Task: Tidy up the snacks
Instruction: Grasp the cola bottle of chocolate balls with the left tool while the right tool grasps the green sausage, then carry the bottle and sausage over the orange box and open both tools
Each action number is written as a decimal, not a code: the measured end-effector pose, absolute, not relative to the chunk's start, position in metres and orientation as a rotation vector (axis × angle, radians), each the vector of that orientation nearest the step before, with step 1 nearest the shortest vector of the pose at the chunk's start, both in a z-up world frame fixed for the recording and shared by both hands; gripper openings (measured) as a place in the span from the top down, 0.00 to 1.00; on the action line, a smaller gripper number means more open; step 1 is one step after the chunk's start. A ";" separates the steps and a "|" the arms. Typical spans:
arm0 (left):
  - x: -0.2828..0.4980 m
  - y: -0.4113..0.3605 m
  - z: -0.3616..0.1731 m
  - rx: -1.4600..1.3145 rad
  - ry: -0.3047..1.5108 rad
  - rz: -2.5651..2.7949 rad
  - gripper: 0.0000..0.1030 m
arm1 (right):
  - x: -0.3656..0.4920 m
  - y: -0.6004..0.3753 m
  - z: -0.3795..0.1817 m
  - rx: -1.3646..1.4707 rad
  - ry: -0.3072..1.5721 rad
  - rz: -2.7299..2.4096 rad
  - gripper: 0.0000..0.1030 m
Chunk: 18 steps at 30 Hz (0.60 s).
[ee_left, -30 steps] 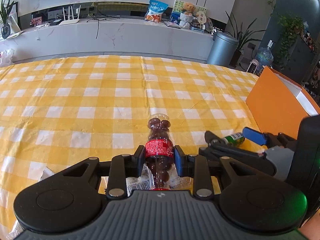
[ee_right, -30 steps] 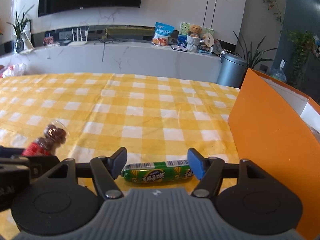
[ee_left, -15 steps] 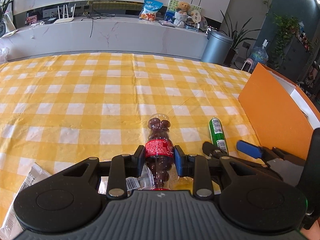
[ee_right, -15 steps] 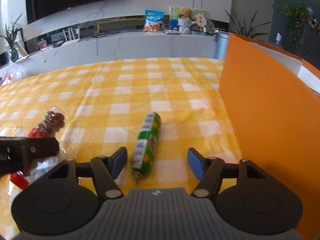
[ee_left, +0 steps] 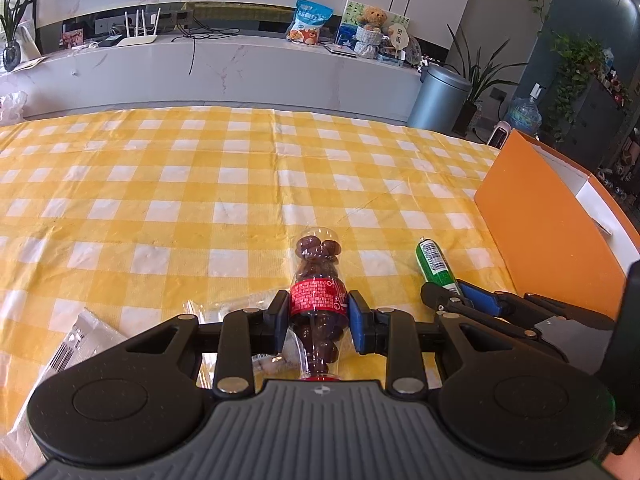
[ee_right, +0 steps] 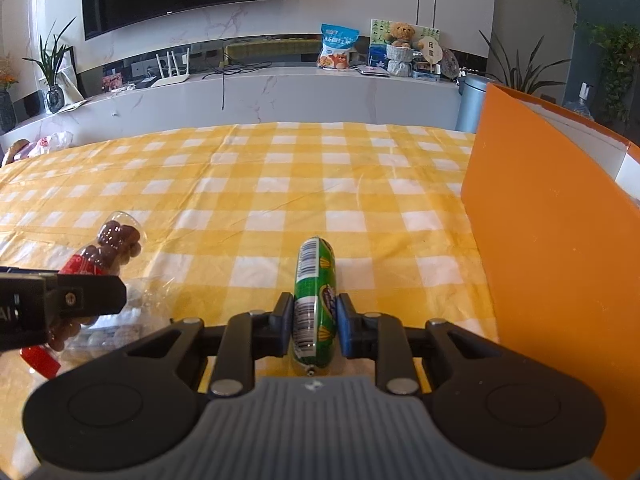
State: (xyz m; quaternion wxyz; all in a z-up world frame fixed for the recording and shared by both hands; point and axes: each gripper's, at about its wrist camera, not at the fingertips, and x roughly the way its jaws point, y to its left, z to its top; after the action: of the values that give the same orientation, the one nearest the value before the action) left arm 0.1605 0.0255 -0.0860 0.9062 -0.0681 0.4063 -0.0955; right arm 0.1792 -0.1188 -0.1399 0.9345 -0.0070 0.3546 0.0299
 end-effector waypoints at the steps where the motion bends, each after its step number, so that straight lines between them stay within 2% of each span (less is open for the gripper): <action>1: 0.157 0.025 -0.084 -0.146 0.839 -0.194 0.67 | 0.174 -0.120 -0.137 -0.012 0.722 0.068 0.80; 18: 0.101 -0.012 -0.025 -0.202 0.761 -0.275 0.67 | 0.070 -0.154 -0.045 0.006 0.576 0.192 0.80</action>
State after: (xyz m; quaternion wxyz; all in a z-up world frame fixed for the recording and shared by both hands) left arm 0.1006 -0.0124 -0.0254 0.9144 -0.0980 0.3694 -0.1338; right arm 0.0703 -0.1543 -0.0455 0.9543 0.0029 0.2836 0.0944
